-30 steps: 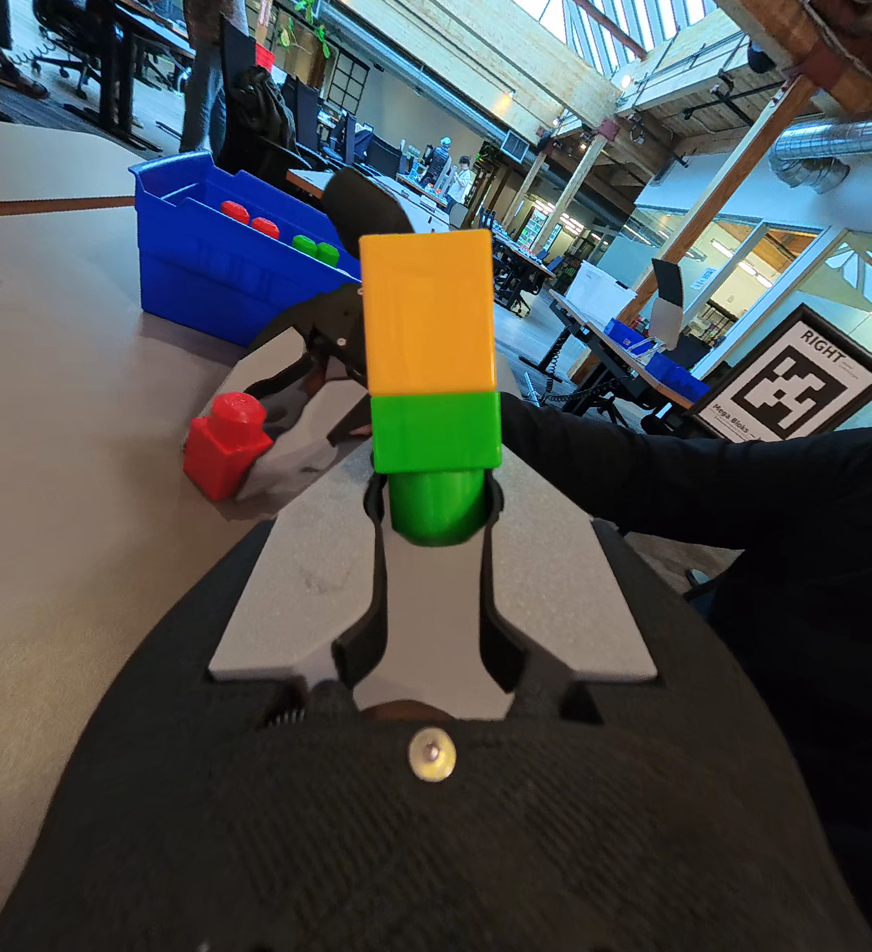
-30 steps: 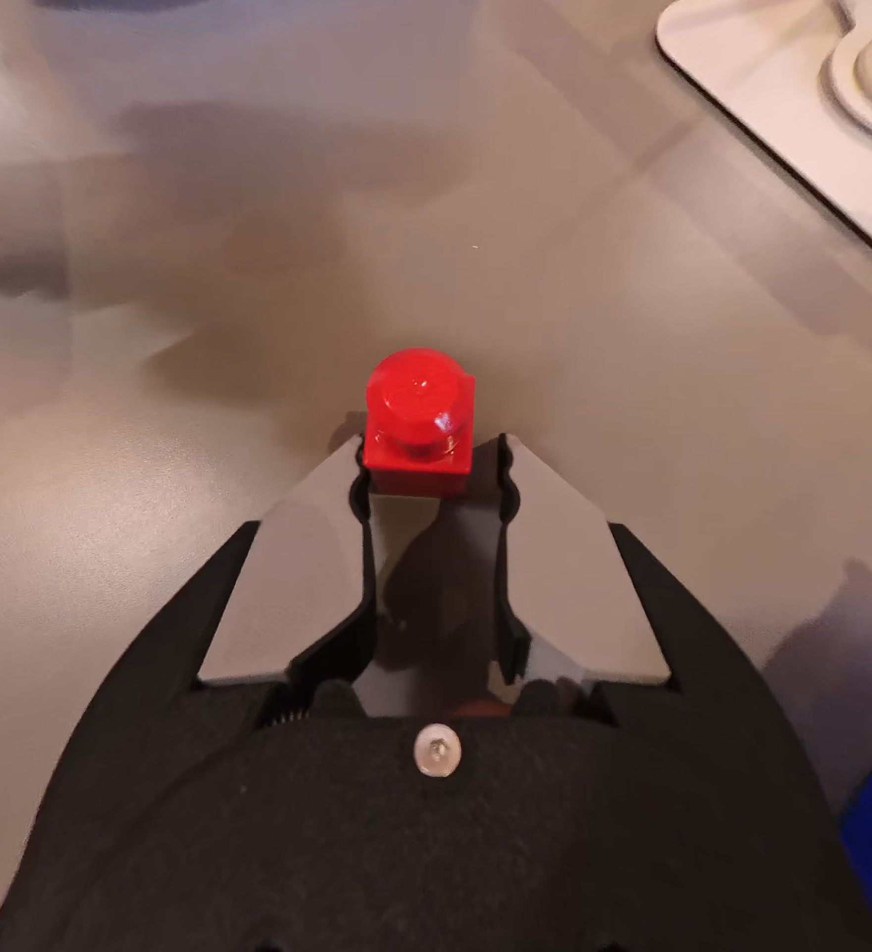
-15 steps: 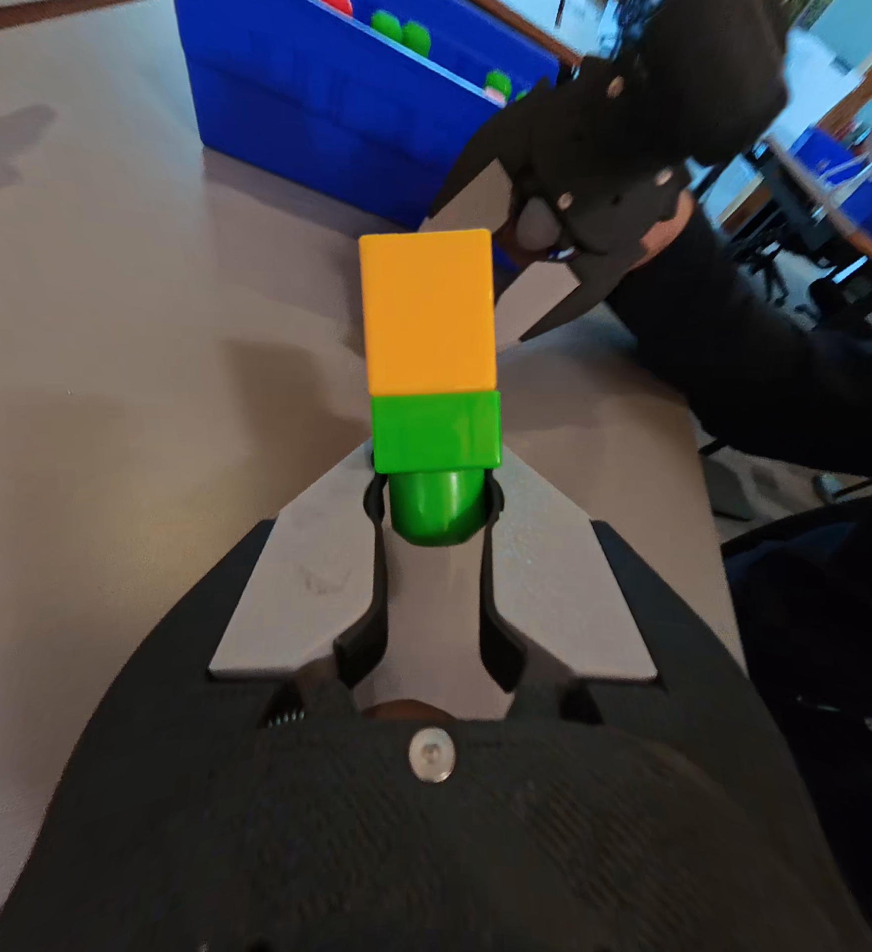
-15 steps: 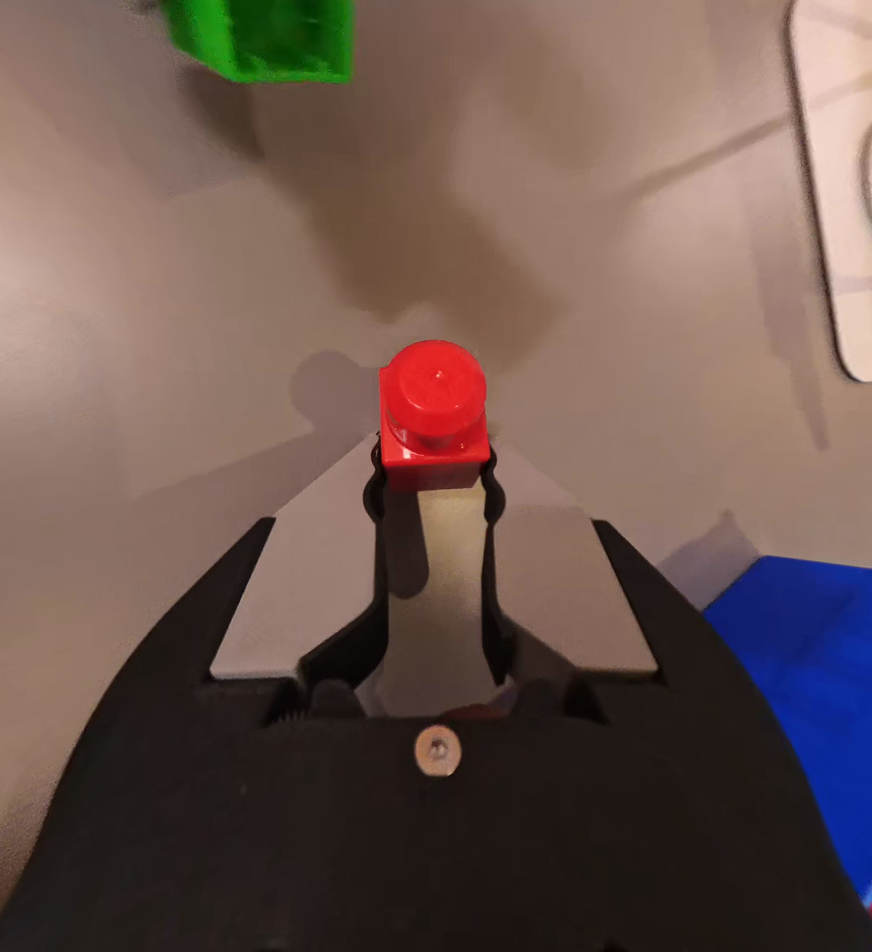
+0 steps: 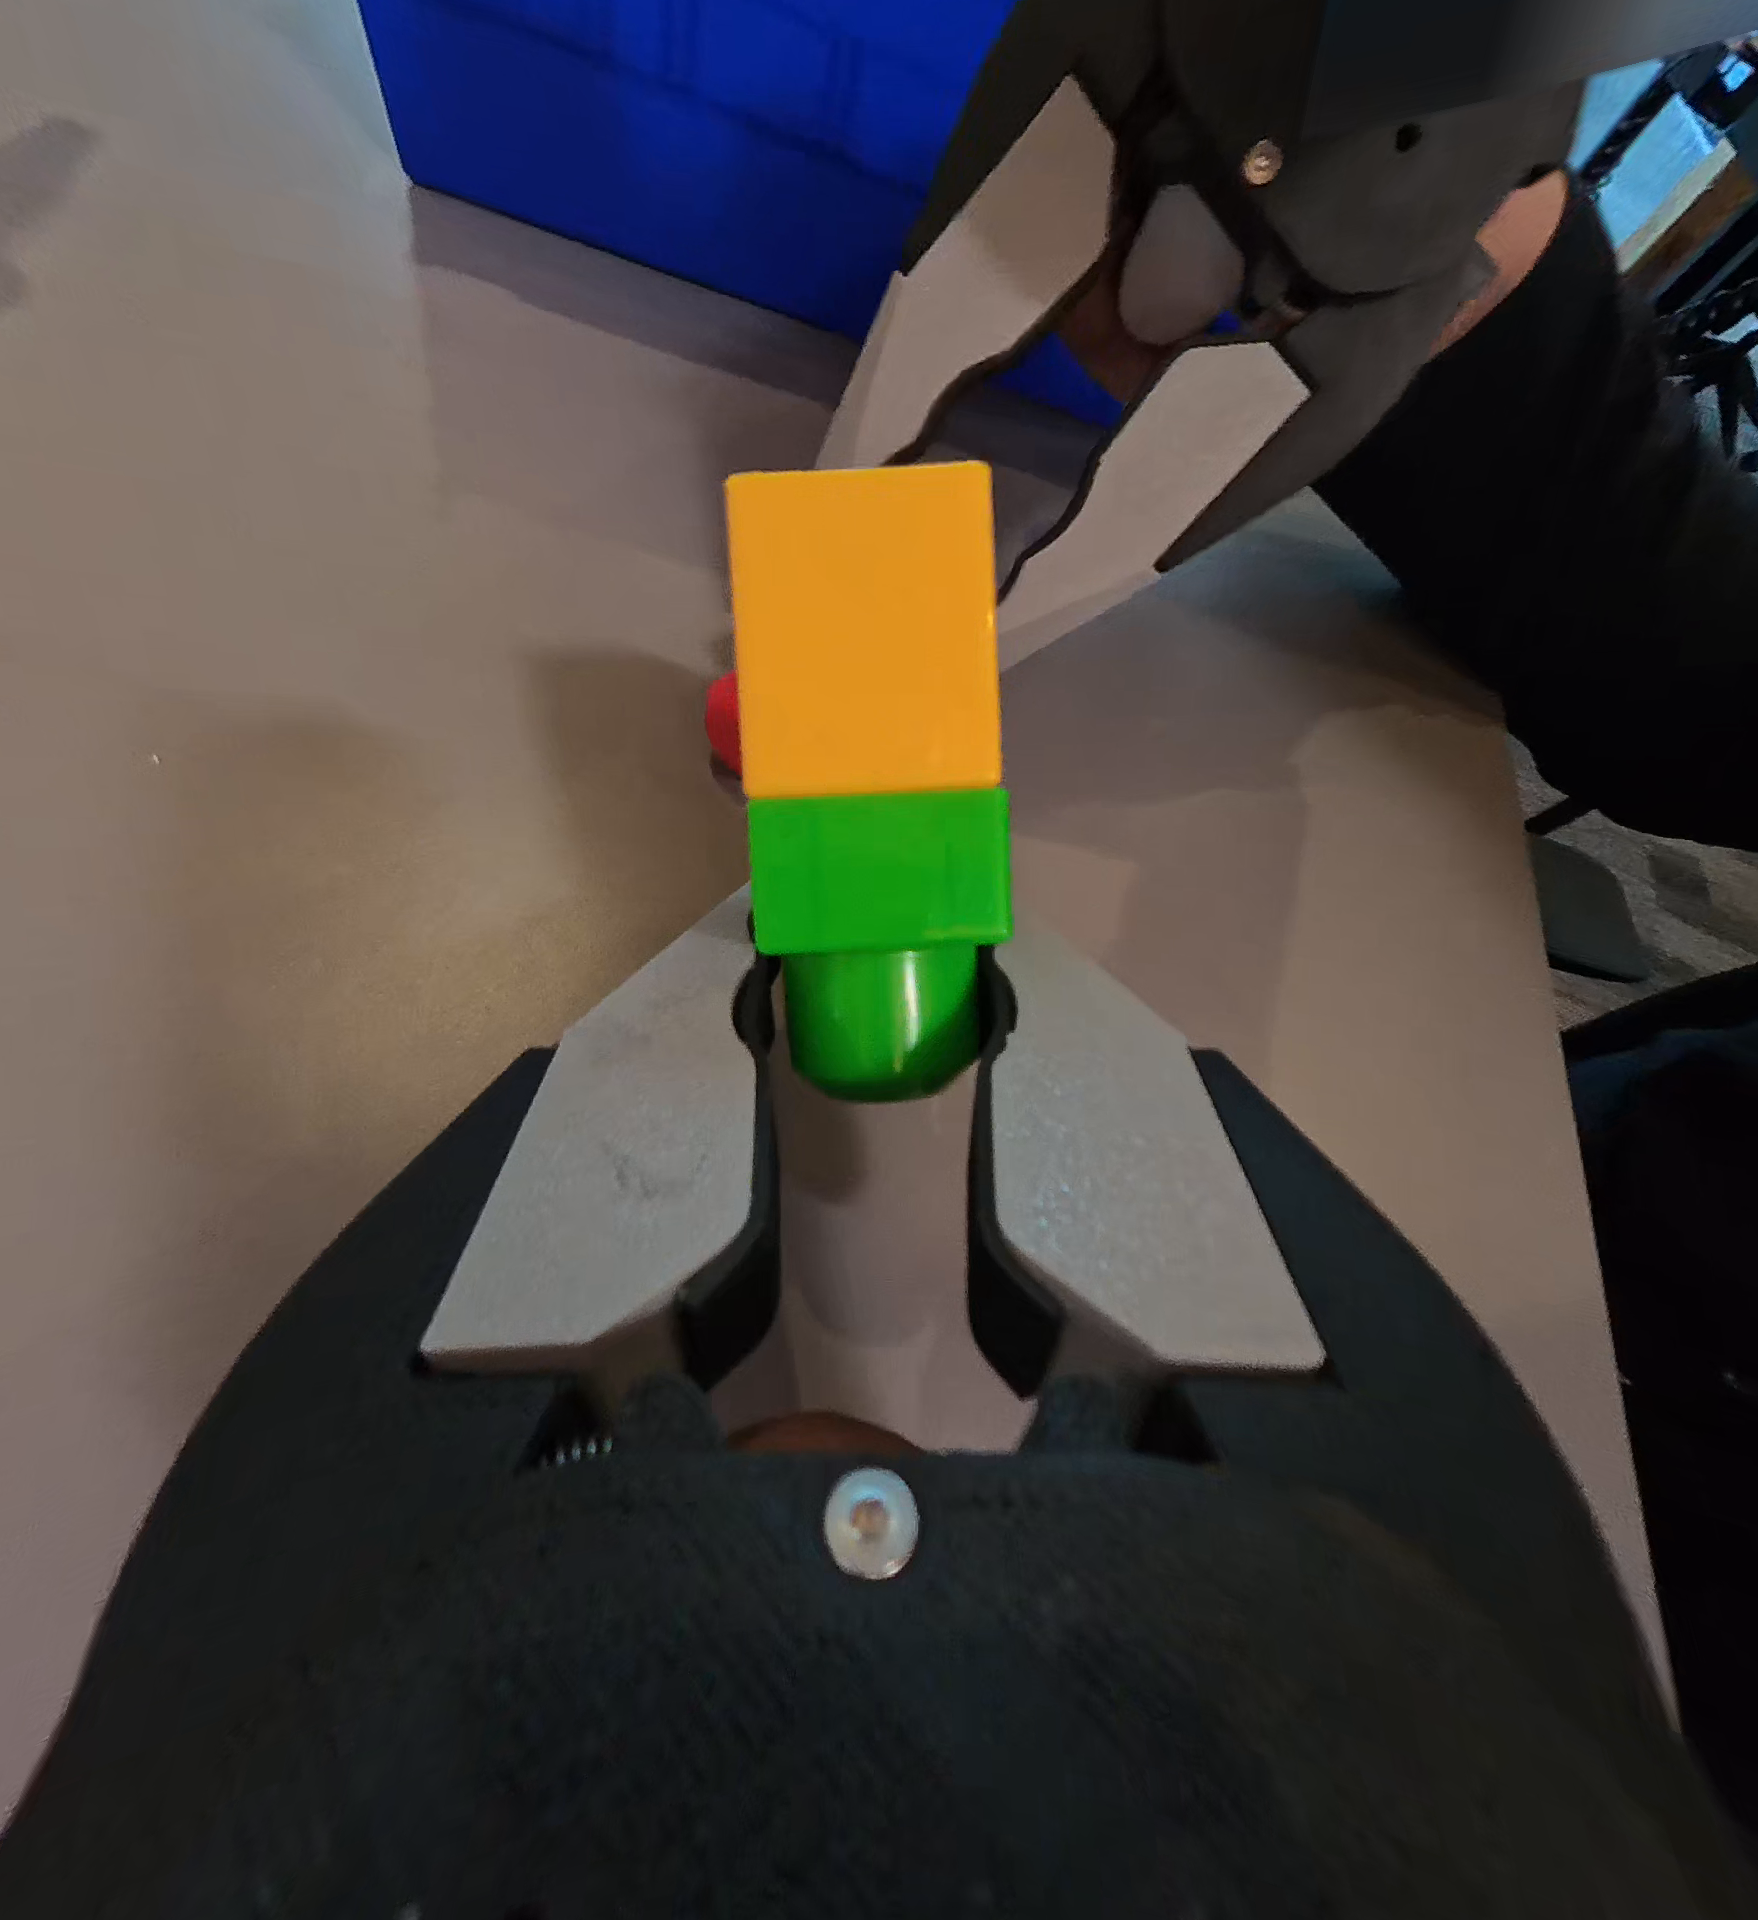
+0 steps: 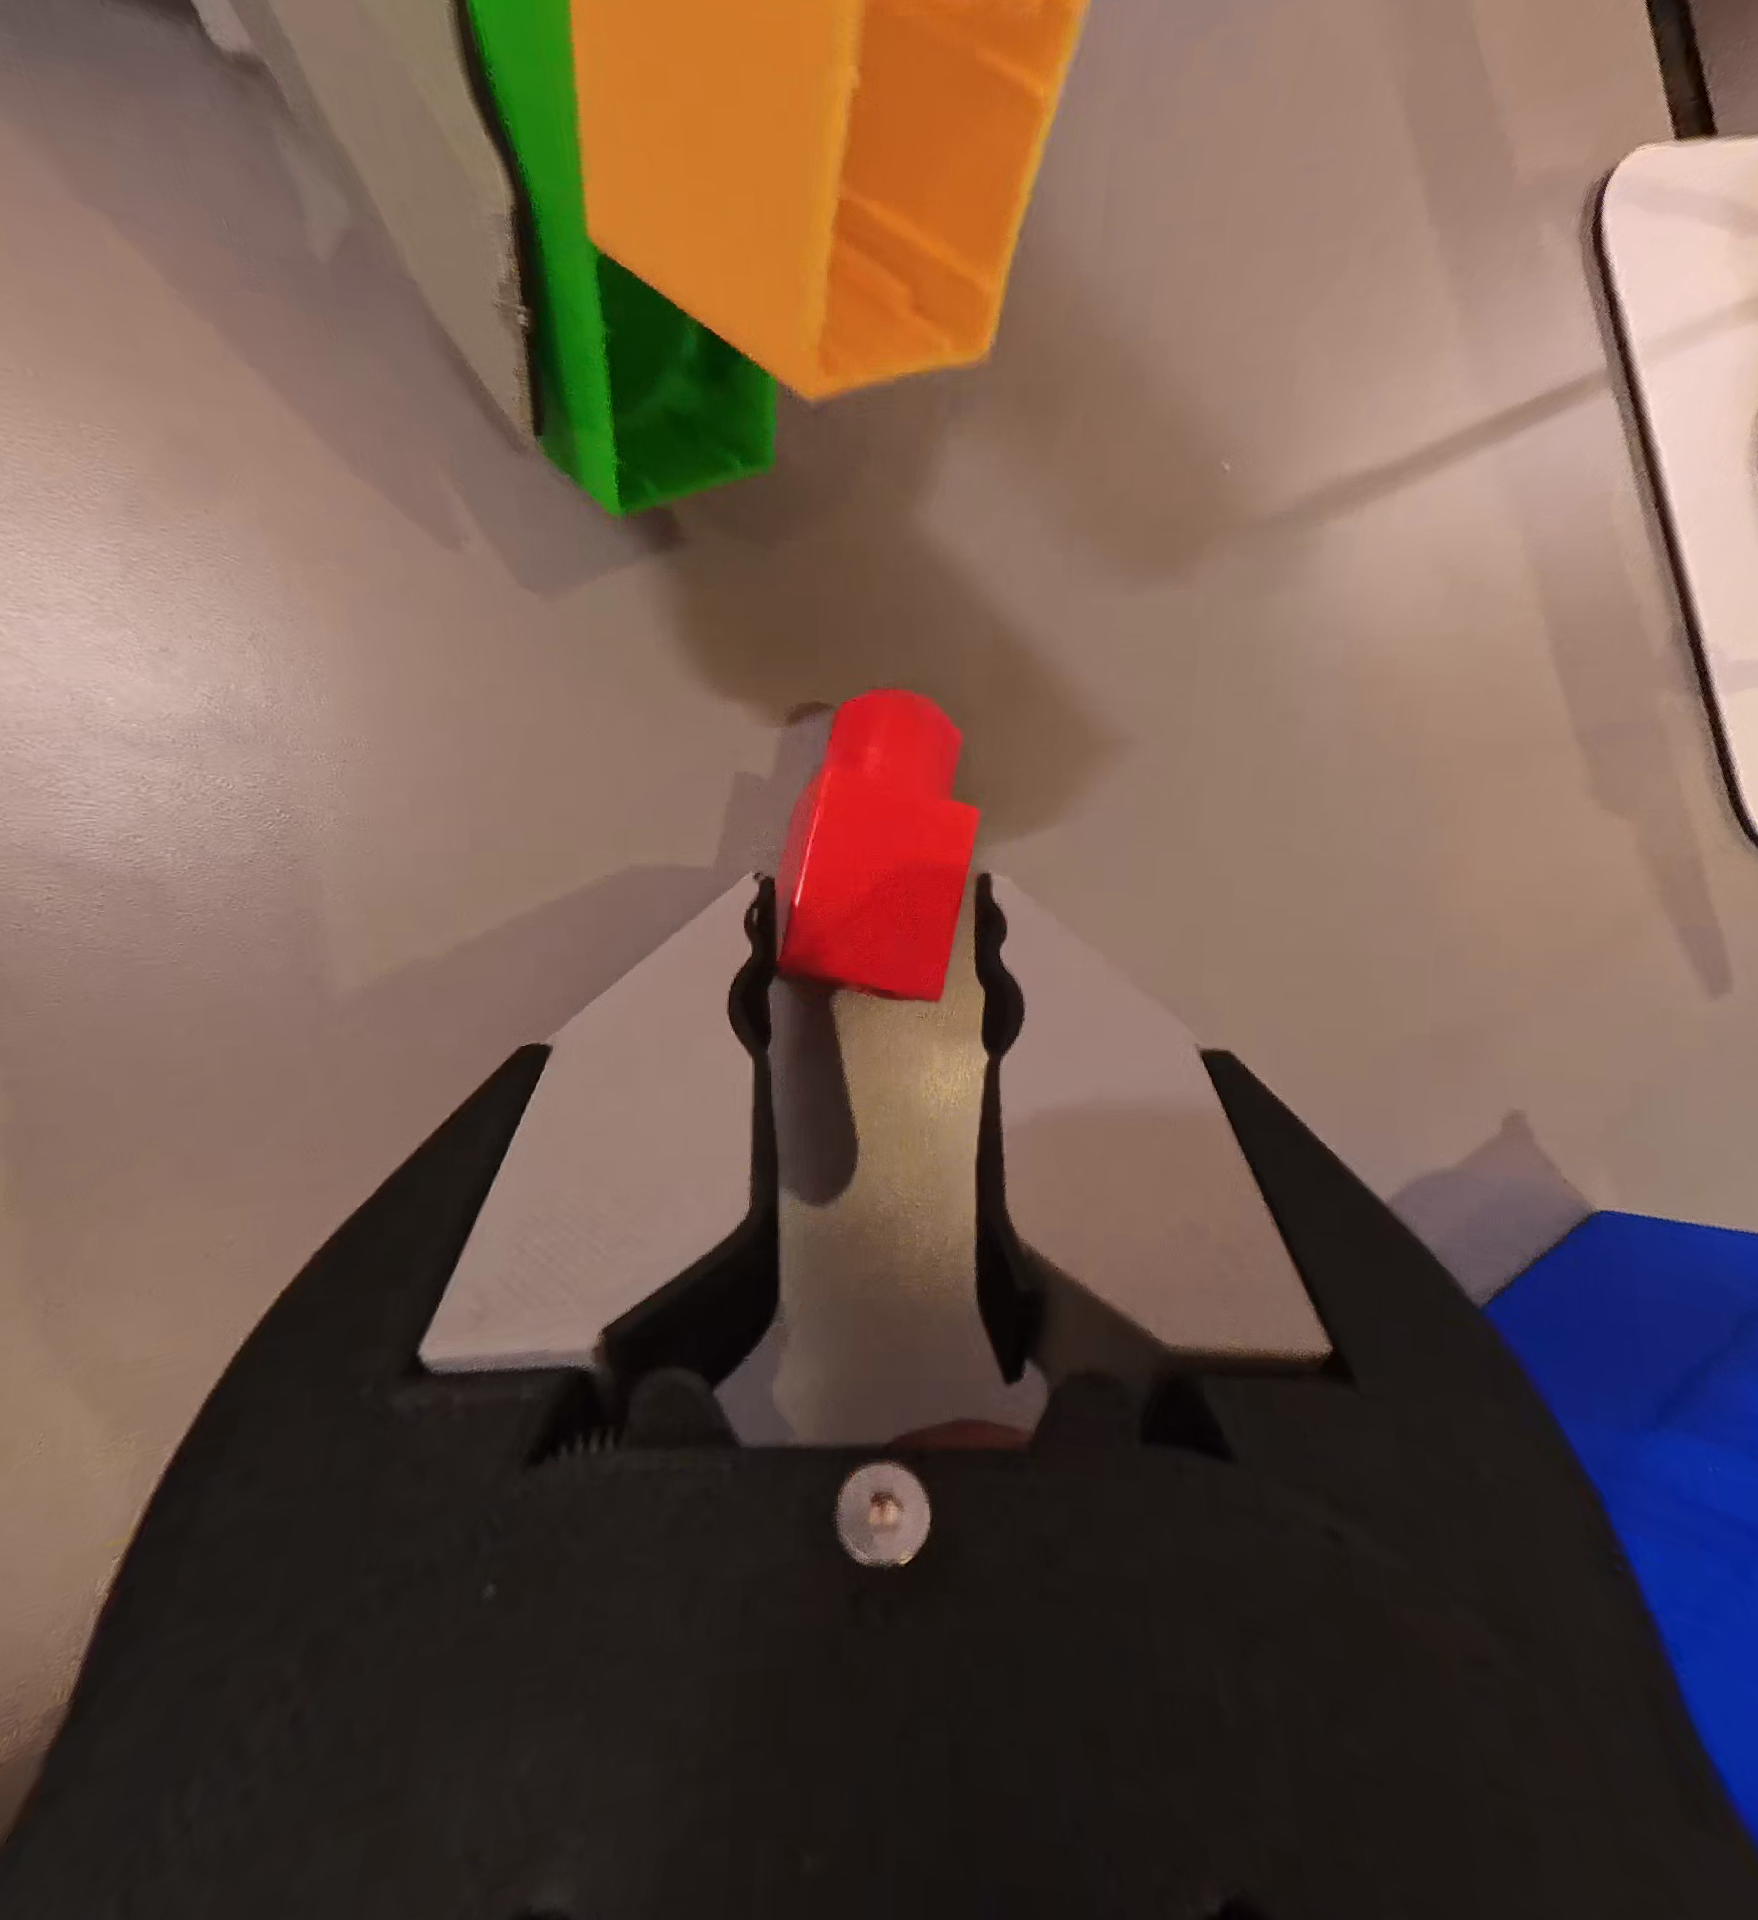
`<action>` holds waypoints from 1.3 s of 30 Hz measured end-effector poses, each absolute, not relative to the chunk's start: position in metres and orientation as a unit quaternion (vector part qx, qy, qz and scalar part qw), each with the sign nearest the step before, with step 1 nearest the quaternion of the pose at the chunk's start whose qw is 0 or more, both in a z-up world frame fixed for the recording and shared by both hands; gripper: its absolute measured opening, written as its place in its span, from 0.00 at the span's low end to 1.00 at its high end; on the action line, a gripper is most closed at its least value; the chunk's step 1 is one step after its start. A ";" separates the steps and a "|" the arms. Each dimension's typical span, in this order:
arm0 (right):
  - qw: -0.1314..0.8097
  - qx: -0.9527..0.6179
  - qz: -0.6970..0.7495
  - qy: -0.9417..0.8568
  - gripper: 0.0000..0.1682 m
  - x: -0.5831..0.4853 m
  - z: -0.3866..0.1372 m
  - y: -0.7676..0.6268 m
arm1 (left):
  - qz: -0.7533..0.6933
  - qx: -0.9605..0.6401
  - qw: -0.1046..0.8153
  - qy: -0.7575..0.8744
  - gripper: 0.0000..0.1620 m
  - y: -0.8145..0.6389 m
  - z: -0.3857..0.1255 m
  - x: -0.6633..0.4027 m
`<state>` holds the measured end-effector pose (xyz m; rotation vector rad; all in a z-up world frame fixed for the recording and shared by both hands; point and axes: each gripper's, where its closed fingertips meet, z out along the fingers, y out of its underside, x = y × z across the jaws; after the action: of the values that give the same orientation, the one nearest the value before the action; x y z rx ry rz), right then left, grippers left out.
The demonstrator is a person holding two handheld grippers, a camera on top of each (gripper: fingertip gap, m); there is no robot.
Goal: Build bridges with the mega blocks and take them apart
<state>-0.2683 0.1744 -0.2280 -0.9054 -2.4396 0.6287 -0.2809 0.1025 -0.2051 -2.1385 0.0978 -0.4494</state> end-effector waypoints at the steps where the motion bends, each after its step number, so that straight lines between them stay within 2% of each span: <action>1: 0.227 -0.341 0.239 -0.880 0.23 -0.269 -0.228 0.177 | -0.183 -0.866 0.462 0.046 0.21 0.102 -0.204 -0.280; 5: 0.179 -0.385 0.307 -0.852 0.32 -0.264 -0.232 0.173 | -0.181 -0.862 0.471 0.050 0.21 0.101 -0.205 -0.285; 7: 0.175 -0.407 0.309 -0.842 0.33 -0.269 -0.239 0.176 | -0.184 -0.861 0.472 0.043 0.21 0.101 -0.206 -0.289; 10: 0.167 -0.430 0.310 -0.831 0.31 -0.277 -0.250 0.179 | -0.197 -0.853 0.481 0.044 0.21 0.100 -0.202 -0.288; 12: 0.162 -0.429 0.323 -0.828 0.20 -0.278 -0.250 0.177 | -0.205 -0.845 0.490 0.054 0.21 0.099 -0.197 -0.285; 16: 0.168 -0.409 0.359 -0.822 0.20 -0.276 -0.232 0.173 | -0.228 -0.835 0.491 0.101 0.21 0.092 -0.192 -0.271; 21: 0.213 -0.276 0.403 -0.846 0.20 -0.251 -0.186 0.140 | -0.291 -0.829 0.468 0.095 0.21 0.085 -0.194 -0.260; 25: 0.247 -0.225 0.342 -0.878 0.20 -0.245 -0.191 0.128 | -0.383 -0.807 0.443 0.081 0.21 0.078 -0.192 -0.246; 30: 0.244 -0.177 0.297 -0.906 0.20 -0.237 -0.206 0.112 | -0.397 -0.822 0.402 0.076 0.21 0.078 -0.206 -0.236; 33: 0.214 -0.193 0.316 -0.904 0.20 -0.237 -0.211 0.109 | -0.381 -0.828 0.404 0.084 0.21 0.081 -0.207 -0.233; 39: 0.090 -0.258 0.399 -0.875 0.20 -0.230 -0.208 0.106 | -0.337 -0.832 0.426 0.109 0.21 0.087 -0.200 -0.230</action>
<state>-0.2305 0.1064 -0.2082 -0.7666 -2.6029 1.1880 -0.2304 0.0868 -0.2004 -2.0803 0.2734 -0.8413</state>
